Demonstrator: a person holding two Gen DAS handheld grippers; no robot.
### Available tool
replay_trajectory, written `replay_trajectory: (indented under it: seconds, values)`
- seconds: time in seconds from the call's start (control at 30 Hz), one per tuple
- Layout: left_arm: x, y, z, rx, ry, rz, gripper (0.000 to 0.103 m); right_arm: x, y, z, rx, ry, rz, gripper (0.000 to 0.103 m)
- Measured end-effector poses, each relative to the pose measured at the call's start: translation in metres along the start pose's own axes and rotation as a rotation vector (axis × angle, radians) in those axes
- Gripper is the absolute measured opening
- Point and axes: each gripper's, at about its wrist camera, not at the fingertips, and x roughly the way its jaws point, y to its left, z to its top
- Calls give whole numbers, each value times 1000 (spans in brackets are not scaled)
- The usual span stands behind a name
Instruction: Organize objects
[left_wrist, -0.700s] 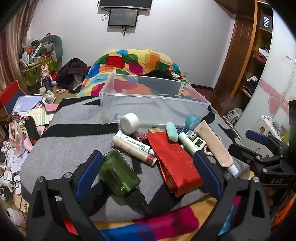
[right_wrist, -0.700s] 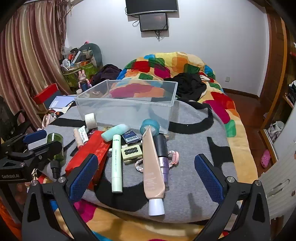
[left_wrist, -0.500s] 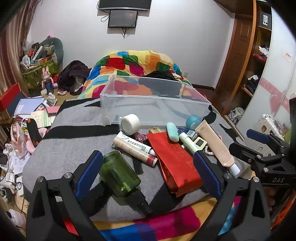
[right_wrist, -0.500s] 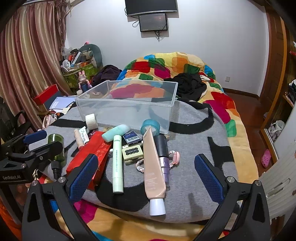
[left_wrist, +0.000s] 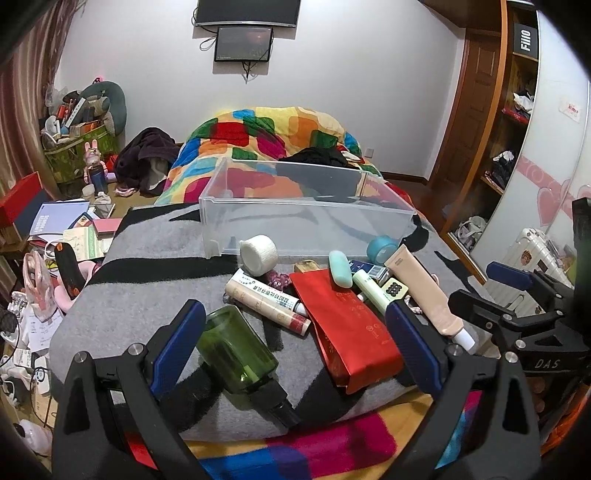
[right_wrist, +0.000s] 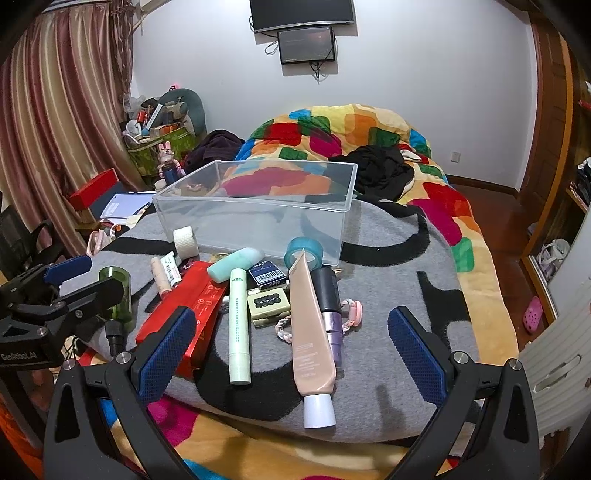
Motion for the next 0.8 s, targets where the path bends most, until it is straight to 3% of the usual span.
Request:
replay_trajectory:
  seconds: [0.8]
  values:
    - [-2,-2,-1,6,-2,-7,99,1,0,-1,-7,0,-3,103]
